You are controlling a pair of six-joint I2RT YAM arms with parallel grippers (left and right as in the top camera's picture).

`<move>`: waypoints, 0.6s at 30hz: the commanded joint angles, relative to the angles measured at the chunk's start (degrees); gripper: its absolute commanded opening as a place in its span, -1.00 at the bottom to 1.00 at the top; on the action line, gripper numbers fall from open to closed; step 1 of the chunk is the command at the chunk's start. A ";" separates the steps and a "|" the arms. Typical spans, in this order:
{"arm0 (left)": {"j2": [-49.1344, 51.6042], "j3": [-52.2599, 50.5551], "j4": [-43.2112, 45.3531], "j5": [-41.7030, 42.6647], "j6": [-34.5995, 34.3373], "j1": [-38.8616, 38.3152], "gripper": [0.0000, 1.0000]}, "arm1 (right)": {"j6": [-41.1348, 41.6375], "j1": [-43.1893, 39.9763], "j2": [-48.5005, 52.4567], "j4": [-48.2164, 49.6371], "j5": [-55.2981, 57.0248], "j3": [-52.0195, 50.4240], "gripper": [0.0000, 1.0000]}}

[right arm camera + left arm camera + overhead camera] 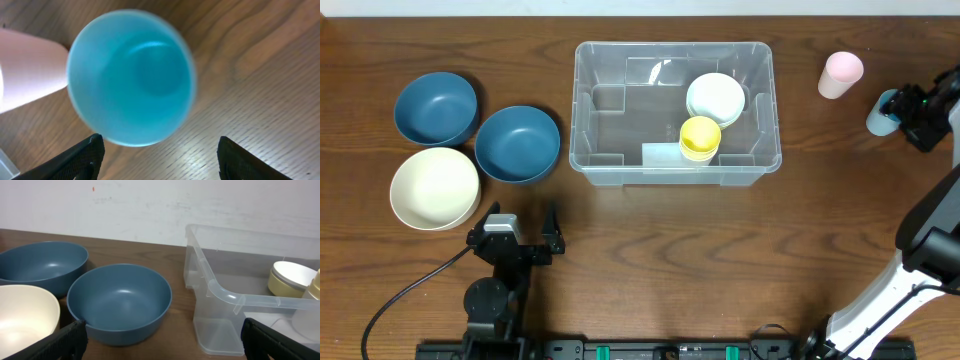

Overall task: Pack container
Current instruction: 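Move the right gripper to the light-blue cup and grasp it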

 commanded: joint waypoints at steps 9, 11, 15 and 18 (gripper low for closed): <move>-0.31 -1.09 -2.01 -0.28 0.33 0.24 0.96 | 0.63 -1.66 1.11 0.39 2.86 0.57 0.26; -0.31 -1.09 -2.01 -0.28 0.33 0.24 0.96 | 0.66 -1.66 1.55 0.55 3.04 0.57 0.22; -0.31 -1.09 -2.01 -0.28 0.33 0.24 0.96 | 0.83 -1.66 2.80 0.59 4.13 0.52 0.18; -0.31 -1.09 -2.01 -0.28 0.33 0.24 0.96 | 1.05 -1.66 3.91 0.76 4.74 0.52 0.14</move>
